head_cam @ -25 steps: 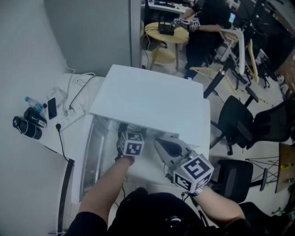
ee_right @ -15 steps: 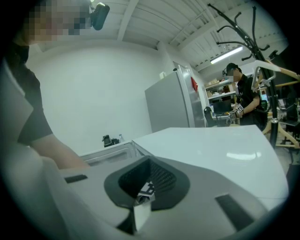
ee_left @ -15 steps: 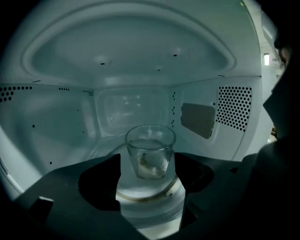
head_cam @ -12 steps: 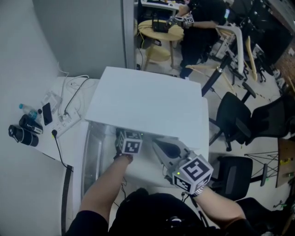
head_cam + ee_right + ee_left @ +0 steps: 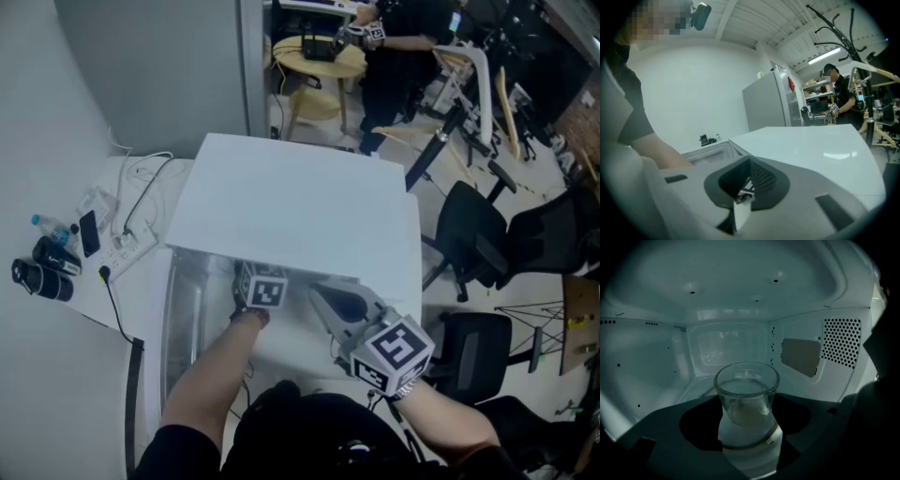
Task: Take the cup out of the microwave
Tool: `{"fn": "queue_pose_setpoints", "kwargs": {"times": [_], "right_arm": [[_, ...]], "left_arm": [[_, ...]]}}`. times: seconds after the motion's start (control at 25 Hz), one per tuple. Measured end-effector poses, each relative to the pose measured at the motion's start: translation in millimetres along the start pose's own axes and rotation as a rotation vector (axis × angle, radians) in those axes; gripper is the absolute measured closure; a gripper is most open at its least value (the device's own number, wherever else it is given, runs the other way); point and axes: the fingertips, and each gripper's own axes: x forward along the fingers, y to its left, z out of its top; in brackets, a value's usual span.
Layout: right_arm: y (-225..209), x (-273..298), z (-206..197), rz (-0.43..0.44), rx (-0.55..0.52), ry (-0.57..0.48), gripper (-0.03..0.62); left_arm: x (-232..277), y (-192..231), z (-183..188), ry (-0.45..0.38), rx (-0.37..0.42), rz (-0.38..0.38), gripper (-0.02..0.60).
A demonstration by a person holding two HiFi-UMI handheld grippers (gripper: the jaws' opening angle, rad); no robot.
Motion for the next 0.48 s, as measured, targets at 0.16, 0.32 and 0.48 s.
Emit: {"fn": "queue_pose_setpoints", "kwargs": {"times": [0.16, 0.32, 0.48], "right_arm": [[1, -3, -1, 0.000, -0.001, -0.001, 0.579], [3, -6, -1, 0.005, -0.001, -0.005, 0.579], [6, -10, 0, 0.013, -0.007, -0.008, 0.579]], "left_arm": [[-4, -1, -3, -0.006, -0.001, 0.002, 0.270], [-13, -2, -7, -0.016, 0.012, 0.009, 0.267], [-22, 0, -6, -0.026, 0.008, 0.027, 0.268]]}}
